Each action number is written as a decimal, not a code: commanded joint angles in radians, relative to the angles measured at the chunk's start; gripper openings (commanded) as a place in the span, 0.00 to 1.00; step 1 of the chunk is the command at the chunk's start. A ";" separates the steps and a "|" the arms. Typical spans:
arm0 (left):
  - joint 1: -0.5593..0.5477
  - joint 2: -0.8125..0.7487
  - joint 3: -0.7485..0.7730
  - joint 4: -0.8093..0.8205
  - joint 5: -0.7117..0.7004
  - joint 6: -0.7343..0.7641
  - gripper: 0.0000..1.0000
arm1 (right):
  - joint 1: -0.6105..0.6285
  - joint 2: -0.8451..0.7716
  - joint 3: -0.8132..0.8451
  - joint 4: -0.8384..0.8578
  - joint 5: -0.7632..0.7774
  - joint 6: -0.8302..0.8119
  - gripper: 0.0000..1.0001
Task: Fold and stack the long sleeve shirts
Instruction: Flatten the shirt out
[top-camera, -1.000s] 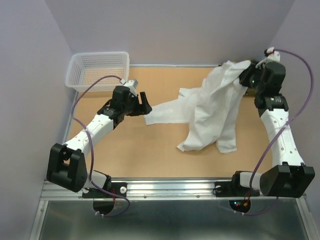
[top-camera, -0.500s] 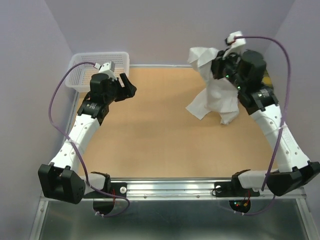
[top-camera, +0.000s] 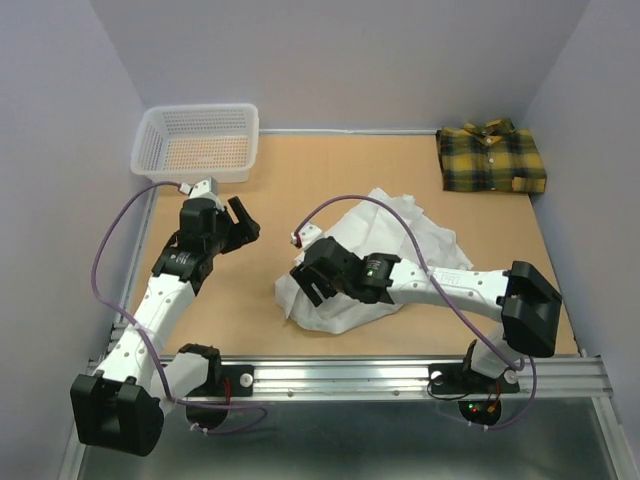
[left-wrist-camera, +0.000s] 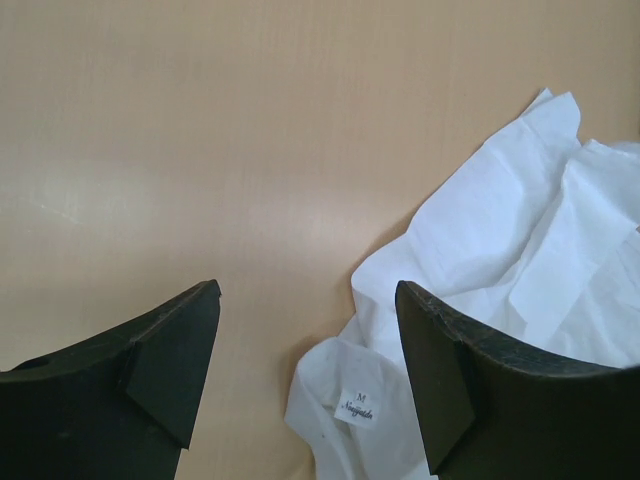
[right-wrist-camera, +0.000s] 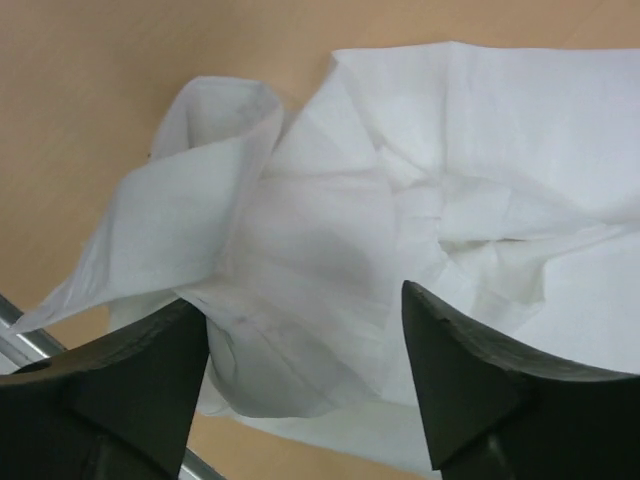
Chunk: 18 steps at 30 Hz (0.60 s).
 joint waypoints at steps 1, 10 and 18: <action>0.003 -0.060 -0.062 0.028 0.022 -0.074 0.82 | -0.015 -0.037 0.108 0.017 0.177 -0.007 0.83; -0.017 0.041 -0.178 0.110 0.201 -0.117 0.82 | -0.315 -0.073 0.182 -0.101 0.175 0.077 0.86; -0.081 0.116 -0.160 0.168 0.217 -0.142 0.82 | -0.441 -0.122 0.162 -0.098 -0.019 0.025 0.87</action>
